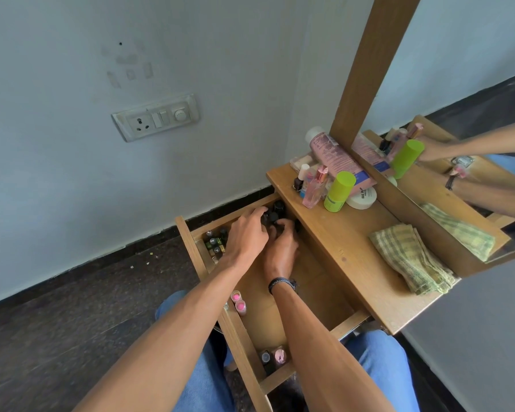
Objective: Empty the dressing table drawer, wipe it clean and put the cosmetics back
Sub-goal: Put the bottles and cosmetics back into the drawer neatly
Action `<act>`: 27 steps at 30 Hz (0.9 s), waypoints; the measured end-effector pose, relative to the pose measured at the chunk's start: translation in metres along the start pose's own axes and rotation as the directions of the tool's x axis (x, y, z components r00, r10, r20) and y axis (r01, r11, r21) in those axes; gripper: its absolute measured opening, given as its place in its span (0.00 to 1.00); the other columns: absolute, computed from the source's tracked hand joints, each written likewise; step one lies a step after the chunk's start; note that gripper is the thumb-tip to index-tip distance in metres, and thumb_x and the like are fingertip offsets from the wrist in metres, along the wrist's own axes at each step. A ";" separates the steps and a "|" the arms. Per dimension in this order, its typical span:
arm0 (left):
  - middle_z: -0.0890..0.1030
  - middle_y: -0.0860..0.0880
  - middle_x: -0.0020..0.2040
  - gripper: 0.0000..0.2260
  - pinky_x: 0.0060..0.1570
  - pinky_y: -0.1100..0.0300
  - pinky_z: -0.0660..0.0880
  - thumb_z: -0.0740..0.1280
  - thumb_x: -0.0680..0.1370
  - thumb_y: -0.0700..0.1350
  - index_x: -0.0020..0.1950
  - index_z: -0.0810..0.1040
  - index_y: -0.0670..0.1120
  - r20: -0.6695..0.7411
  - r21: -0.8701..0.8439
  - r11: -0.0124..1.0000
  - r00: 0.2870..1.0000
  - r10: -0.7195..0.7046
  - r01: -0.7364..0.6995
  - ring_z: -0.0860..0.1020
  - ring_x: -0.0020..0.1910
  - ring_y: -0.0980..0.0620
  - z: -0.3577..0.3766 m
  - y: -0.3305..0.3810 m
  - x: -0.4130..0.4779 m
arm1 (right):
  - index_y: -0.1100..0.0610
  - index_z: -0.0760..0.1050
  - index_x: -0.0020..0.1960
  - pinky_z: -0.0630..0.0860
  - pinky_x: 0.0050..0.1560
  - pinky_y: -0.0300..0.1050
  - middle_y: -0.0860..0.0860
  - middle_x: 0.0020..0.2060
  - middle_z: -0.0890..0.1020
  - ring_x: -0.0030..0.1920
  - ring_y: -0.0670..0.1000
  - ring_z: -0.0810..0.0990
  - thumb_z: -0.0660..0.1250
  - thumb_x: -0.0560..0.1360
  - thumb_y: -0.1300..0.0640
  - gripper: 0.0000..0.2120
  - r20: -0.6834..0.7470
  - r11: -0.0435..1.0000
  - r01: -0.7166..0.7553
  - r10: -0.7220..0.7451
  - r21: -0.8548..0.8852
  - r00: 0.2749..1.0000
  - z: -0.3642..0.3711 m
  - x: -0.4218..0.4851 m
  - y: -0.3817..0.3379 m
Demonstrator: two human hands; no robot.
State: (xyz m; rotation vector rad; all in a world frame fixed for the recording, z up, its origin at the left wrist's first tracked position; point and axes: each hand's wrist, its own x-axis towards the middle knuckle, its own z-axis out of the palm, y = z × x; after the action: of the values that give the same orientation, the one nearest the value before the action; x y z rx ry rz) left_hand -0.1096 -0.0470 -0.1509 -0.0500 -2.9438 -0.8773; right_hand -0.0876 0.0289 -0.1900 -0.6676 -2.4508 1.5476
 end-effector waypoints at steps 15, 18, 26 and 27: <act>0.84 0.49 0.59 0.18 0.58 0.51 0.80 0.66 0.81 0.40 0.70 0.77 0.51 -0.038 -0.124 0.987 0.993 -0.107 0.102 0.83 0.58 0.48 0.002 -0.006 0.006 | 0.56 0.56 0.82 0.70 0.69 0.55 0.54 0.78 0.63 0.74 0.58 0.67 0.62 0.84 0.58 0.29 0.199 0.977 0.155 -0.125 -0.144 0.972 -0.001 -0.002 -0.001; 0.84 0.49 0.59 0.18 0.58 0.50 0.80 0.67 0.80 0.40 0.69 0.77 0.51 -0.036 -0.131 0.986 0.993 -0.112 0.106 0.83 0.58 0.49 0.004 -0.007 0.007 | 0.55 0.53 0.83 0.68 0.71 0.52 0.56 0.79 0.64 0.76 0.56 0.67 0.63 0.83 0.58 0.32 0.239 0.982 0.149 -0.118 -0.116 0.964 0.000 -0.004 0.001; 0.84 0.48 0.59 0.20 0.61 0.50 0.77 0.67 0.79 0.39 0.70 0.75 0.51 0.032 -0.188 0.975 0.993 -0.116 0.120 0.81 0.60 0.49 0.005 -0.005 0.009 | 0.52 0.70 0.72 0.81 0.57 0.55 0.56 0.59 0.83 0.57 0.59 0.82 0.63 0.77 0.66 0.24 0.243 0.995 0.068 -0.049 -0.071 0.969 -0.016 -0.010 -0.001; 0.84 0.48 0.59 0.20 0.61 0.50 0.78 0.68 0.79 0.39 0.71 0.74 0.51 0.038 -0.177 0.977 0.993 -0.112 0.117 0.81 0.60 0.48 0.006 -0.005 0.009 | 0.51 0.71 0.71 0.81 0.55 0.55 0.56 0.57 0.83 0.55 0.60 0.82 0.62 0.76 0.67 0.26 0.268 0.995 0.052 -0.028 -0.082 0.963 -0.020 -0.009 0.001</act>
State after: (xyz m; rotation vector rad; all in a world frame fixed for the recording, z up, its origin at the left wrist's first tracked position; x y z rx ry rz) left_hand -0.1193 -0.0477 -0.1579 0.1004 -2.9090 -1.1648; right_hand -0.0716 0.0412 -0.1807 -0.4428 -2.7217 1.6161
